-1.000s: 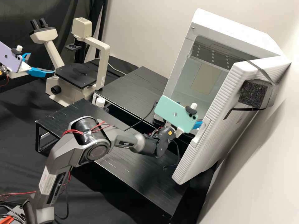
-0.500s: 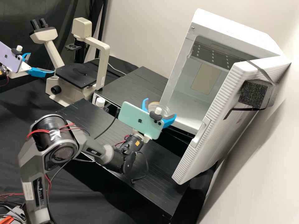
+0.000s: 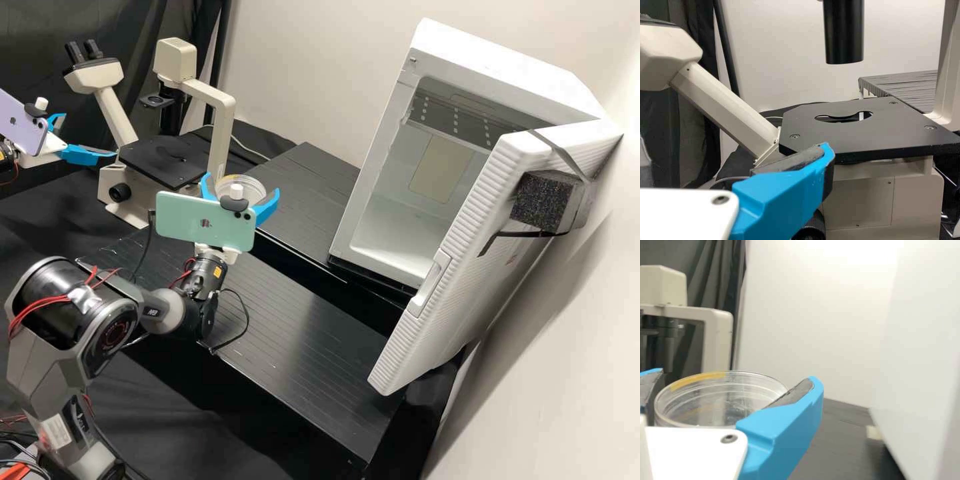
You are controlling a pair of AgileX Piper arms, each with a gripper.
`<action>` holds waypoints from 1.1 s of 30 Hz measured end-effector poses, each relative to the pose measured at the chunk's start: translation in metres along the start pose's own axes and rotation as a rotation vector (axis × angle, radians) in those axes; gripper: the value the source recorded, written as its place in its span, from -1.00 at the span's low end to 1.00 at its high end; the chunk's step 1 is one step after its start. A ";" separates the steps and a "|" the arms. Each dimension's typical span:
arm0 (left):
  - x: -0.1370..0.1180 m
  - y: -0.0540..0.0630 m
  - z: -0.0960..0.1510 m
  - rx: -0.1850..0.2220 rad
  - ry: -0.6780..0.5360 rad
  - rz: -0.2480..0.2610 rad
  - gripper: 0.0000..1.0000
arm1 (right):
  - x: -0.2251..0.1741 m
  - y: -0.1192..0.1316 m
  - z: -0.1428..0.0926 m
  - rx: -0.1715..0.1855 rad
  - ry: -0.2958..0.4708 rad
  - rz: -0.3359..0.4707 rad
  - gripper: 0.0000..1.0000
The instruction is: Take out the petri dish and place it under the microscope.
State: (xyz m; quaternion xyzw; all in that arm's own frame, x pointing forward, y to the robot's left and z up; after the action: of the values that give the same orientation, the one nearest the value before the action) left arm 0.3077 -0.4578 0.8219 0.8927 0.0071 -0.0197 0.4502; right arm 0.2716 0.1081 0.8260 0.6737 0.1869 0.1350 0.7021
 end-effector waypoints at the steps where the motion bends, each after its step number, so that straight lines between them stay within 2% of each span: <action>1: 0.000 0.000 0.000 0.000 0.000 0.000 1.00 | 0.004 -0.005 -0.004 0.001 -0.001 -0.010 -1.00; 11: 0.000 0.000 0.000 0.000 0.000 0.000 1.00 | 0.047 -0.039 -0.029 0.070 -0.025 -0.067 -1.00; 20: 0.000 0.000 0.000 0.000 0.000 0.000 1.00 | 0.072 -0.069 -0.043 0.096 -0.048 -0.143 -1.00; 24: 0.000 0.000 0.000 0.000 0.000 0.000 1.00 | 0.082 -0.078 -0.056 0.082 -0.037 -0.161 -1.00; 28: 0.000 0.000 0.000 0.000 0.000 0.000 1.00 | 0.095 -0.087 -0.066 0.052 -0.026 -0.184 -1.00; 33: 0.000 0.000 0.000 0.000 0.000 0.000 1.00 | 0.115 -0.104 -0.065 0.028 -0.066 -0.213 -1.00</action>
State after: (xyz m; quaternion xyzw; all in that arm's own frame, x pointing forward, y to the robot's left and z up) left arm 0.3077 -0.4578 0.8219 0.8927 0.0071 -0.0197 0.4502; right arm 0.3391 0.2112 0.7115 0.6637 0.2361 0.0347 0.7089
